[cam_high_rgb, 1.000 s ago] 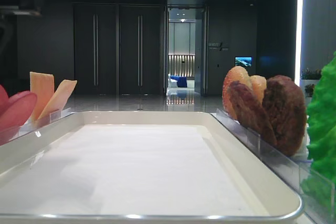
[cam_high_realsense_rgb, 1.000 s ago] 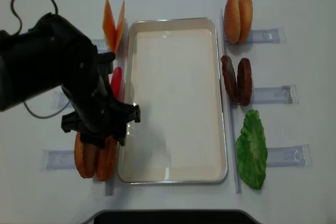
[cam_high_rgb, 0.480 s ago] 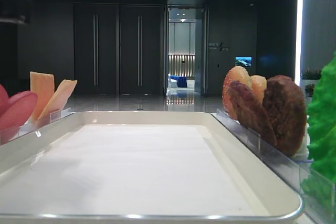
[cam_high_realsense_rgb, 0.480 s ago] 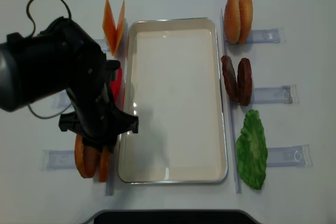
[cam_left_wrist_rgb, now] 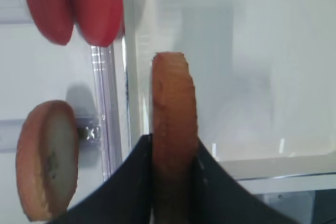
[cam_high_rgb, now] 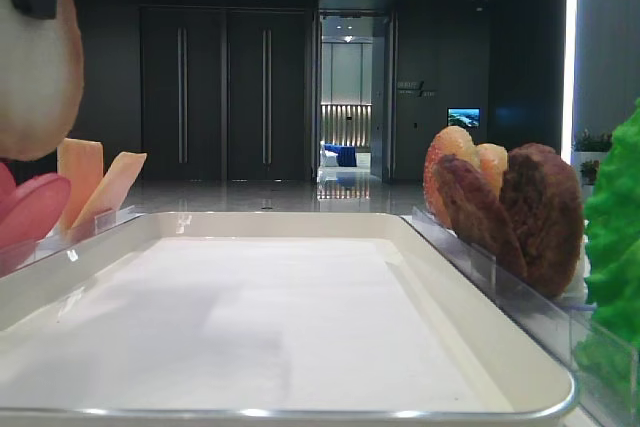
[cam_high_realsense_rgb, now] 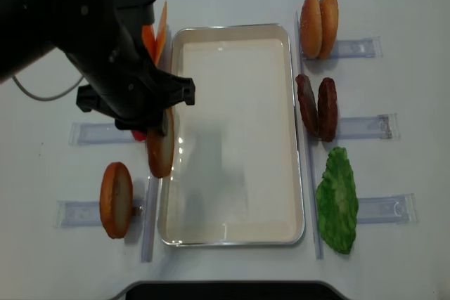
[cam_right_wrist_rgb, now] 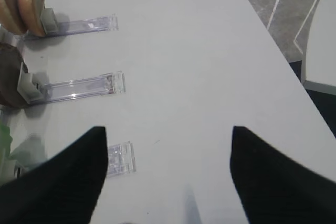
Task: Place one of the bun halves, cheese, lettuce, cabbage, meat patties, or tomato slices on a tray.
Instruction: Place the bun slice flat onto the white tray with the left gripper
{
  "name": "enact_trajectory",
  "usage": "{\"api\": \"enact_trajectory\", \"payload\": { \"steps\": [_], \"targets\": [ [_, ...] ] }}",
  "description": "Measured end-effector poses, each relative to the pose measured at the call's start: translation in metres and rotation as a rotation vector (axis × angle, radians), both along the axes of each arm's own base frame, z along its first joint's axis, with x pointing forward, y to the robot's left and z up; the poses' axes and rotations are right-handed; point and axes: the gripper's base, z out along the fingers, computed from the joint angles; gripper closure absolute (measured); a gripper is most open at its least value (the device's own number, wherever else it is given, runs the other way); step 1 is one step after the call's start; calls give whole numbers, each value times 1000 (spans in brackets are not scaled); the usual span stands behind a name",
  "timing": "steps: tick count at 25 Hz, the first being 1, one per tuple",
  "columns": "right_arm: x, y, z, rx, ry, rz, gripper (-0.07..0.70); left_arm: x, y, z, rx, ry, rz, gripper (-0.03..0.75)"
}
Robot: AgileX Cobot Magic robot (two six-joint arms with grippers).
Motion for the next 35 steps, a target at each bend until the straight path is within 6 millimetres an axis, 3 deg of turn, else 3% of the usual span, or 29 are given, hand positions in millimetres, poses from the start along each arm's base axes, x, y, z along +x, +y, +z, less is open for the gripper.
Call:
{"api": "enact_trajectory", "payload": {
  "steps": [8,17,27,35],
  "targets": [
    [0,0,0,0,0,0,160,21,-23,6,-211,-217,-76,592],
    [0,0,0,0,0,0,160,42,-58,-42,-327,-141,-160,592],
    [0,0,0,0,0,0,160,56,-70,-80,-305,-108,-170,592],
    [0,0,0,0,0,0,160,60,-78,-95,-346,-95,-176,592]
  ]
}}
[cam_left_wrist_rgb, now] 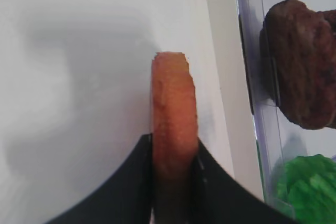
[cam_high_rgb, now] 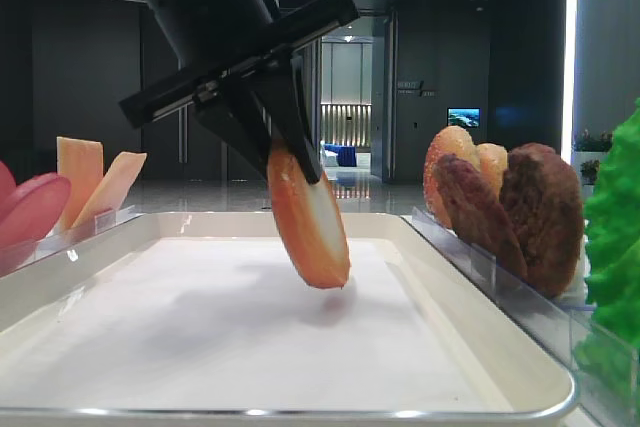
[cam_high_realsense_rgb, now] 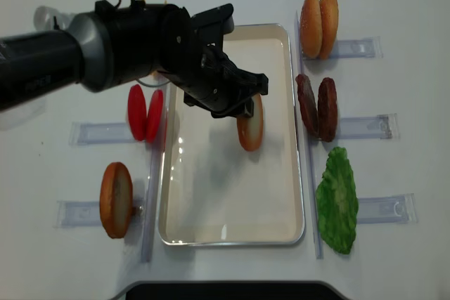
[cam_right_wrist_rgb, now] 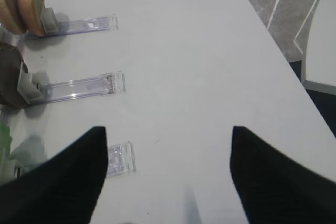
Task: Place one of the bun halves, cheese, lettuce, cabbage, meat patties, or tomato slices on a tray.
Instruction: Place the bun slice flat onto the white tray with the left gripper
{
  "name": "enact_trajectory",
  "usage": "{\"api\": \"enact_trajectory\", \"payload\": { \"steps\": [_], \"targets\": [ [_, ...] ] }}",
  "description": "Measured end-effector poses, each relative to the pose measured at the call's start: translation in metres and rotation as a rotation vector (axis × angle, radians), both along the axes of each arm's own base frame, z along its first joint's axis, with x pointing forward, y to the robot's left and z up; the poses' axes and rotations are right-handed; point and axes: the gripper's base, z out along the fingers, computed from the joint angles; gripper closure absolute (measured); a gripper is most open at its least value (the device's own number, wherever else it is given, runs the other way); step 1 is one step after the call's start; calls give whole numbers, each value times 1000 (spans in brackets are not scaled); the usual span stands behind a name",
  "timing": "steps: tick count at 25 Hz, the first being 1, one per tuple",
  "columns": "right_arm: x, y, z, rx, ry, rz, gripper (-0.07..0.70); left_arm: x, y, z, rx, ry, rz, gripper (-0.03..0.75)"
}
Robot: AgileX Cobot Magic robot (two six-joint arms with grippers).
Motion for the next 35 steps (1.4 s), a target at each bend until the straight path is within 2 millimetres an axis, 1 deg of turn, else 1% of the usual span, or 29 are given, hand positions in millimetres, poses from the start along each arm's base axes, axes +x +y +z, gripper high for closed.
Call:
{"api": "enact_trajectory", "payload": {
  "steps": [4,22,25,28,35],
  "targets": [
    [0,0,0,0,0,0,160,1,-1,-9,11,18,-3,592],
    [0,0,0,0,0,0,160,0,-1,-10,30,45,-19,593],
    [0,0,0,0,0,0,160,0,-1,-10,36,52,-24,566],
    [0,0,0,0,0,0,160,-4,1,-14,72,96,-37,538],
    [0,0,0,0,0,0,160,-5,6,-18,132,125,-25,524]
  ]
}}
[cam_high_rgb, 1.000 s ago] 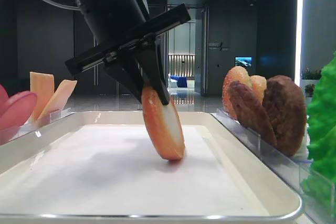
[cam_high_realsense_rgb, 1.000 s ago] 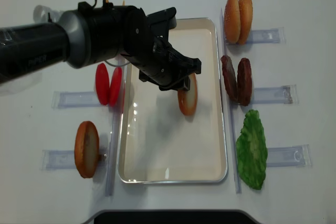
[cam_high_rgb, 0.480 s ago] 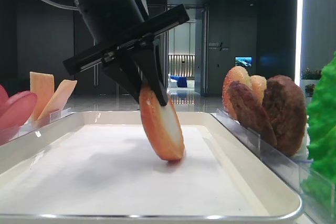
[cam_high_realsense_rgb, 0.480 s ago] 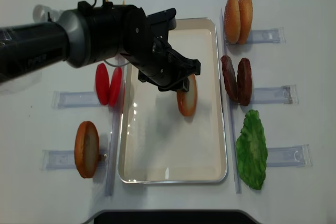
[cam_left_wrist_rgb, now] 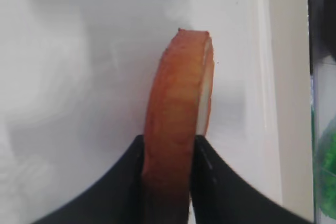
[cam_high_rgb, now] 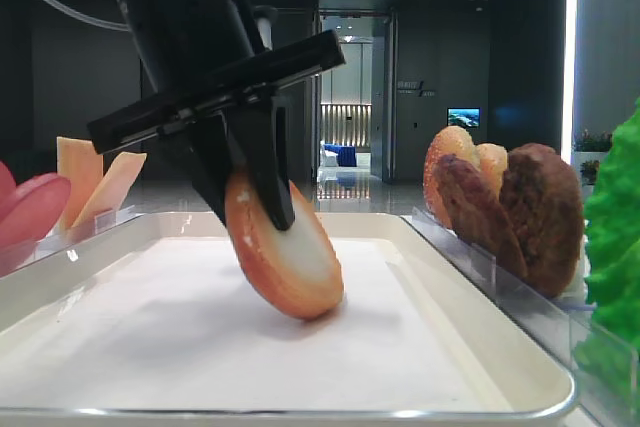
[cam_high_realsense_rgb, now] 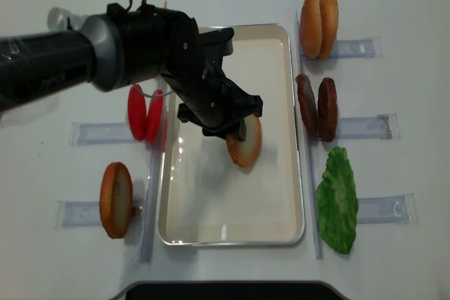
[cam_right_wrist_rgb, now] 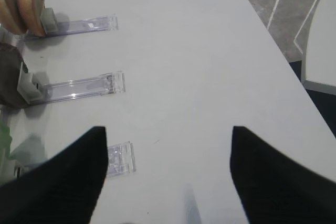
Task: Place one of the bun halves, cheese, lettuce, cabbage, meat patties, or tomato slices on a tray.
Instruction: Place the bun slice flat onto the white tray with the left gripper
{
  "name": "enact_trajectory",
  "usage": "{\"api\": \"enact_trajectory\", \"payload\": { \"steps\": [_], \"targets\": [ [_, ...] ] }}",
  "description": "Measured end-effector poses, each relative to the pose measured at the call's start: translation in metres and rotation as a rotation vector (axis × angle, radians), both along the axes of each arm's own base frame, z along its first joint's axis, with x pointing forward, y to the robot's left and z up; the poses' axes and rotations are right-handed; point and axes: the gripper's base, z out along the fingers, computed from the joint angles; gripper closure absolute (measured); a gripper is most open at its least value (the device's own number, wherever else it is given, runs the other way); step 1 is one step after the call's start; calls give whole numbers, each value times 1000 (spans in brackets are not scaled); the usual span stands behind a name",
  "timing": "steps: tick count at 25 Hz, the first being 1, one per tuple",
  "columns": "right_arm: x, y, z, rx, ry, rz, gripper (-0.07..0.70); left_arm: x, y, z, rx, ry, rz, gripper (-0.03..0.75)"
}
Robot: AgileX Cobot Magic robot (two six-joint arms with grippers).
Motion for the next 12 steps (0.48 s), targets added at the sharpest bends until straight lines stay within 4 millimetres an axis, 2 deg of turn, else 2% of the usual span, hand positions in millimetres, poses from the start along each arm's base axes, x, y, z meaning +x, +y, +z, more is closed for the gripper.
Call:
{"api": "enact_trajectory", "payload": {
  "steps": [6,12],
  "targets": [
    [0,0,0,0,0,0,160,-1,6,5,53,-13,14,494],
    [0,0,0,0,0,0,160,-7,13,17,96,2,-9,316]
  ]
}}
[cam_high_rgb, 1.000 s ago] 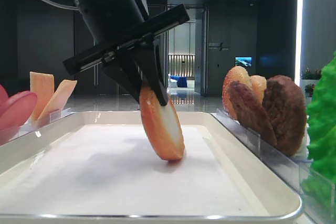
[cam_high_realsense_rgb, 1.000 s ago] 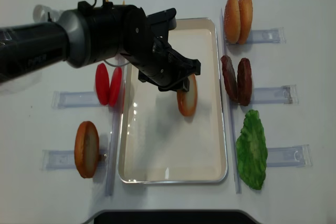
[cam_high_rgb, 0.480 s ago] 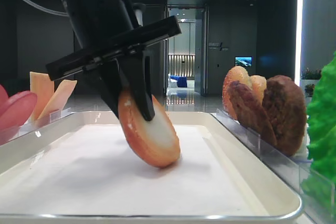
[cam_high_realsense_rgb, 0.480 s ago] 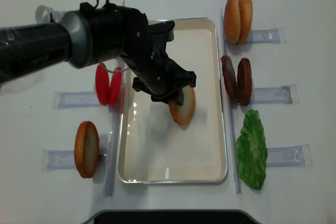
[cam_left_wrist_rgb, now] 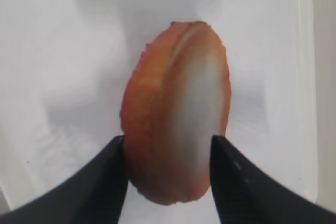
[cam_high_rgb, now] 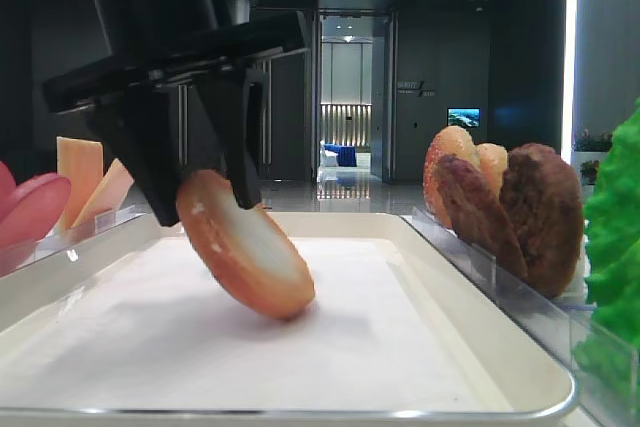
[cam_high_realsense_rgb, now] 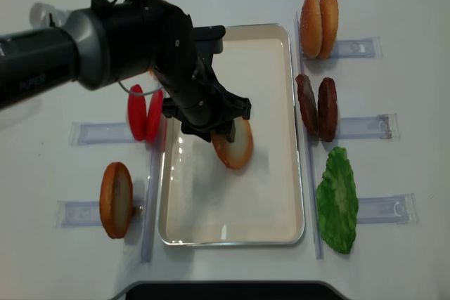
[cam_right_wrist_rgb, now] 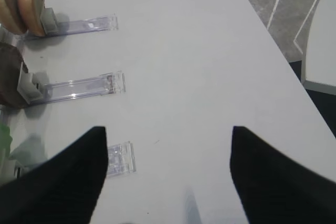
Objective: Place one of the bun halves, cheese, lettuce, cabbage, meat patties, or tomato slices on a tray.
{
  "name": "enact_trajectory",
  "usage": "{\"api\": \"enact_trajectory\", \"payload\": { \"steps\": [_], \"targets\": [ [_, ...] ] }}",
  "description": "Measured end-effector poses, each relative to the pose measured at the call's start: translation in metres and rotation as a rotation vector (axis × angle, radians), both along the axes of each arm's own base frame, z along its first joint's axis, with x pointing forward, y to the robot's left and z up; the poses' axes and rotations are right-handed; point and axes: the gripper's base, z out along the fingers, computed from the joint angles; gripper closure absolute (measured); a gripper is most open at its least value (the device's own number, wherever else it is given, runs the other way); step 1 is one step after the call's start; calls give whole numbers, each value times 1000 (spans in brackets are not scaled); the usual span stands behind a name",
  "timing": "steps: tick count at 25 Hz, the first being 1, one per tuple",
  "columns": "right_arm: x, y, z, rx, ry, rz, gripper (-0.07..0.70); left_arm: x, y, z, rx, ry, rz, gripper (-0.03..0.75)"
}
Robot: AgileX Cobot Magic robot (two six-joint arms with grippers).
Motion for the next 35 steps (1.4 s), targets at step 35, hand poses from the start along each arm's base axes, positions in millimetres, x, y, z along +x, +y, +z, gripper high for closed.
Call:
{"api": "enact_trajectory", "payload": {
  "steps": [35],
  "targets": [
    [0,0,0,0,0,0,160,42,153,112,232,-53,184,108]
  ]
}}
